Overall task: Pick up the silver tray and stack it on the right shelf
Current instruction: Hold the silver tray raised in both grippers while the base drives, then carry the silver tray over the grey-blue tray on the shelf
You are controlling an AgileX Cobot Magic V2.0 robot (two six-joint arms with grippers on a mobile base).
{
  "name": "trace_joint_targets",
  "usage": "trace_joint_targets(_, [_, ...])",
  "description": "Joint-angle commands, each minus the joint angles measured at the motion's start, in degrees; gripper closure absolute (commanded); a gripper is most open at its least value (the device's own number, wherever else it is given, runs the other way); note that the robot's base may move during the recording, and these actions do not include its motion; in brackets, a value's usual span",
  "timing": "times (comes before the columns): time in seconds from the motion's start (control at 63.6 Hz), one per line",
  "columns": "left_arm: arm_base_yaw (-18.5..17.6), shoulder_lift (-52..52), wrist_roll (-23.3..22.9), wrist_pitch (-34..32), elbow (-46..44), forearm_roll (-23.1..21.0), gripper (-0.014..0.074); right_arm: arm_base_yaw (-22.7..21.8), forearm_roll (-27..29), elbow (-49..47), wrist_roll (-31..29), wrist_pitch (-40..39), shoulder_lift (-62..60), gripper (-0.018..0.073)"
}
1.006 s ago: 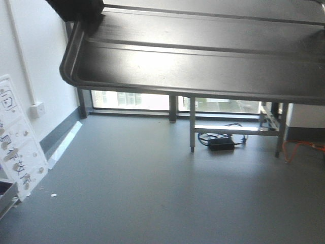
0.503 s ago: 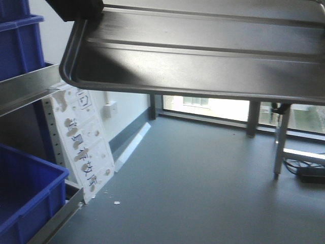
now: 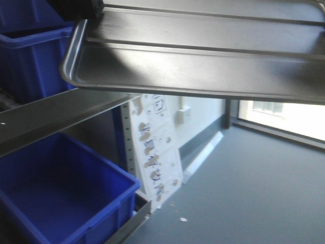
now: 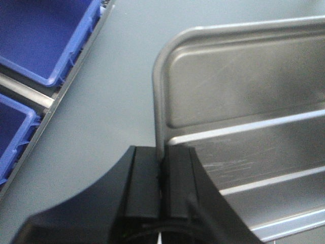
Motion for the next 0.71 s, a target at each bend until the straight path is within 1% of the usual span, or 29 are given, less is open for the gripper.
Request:
trace_joint_targets(0.0, [-0.3,-2.0,0.8,1.5,-1.6,2.7,0.0691,-0.3,-3.8,-2.2,-0.8,-2.1,-1.1,0.0505])
trace_joint_targets(0.692, [-0.3,-2.0,0.8,1.5,-1.6,2.7,0.0691,-0.3,-3.8,-2.2,-0.8,-2.1,-1.1,0.0505])
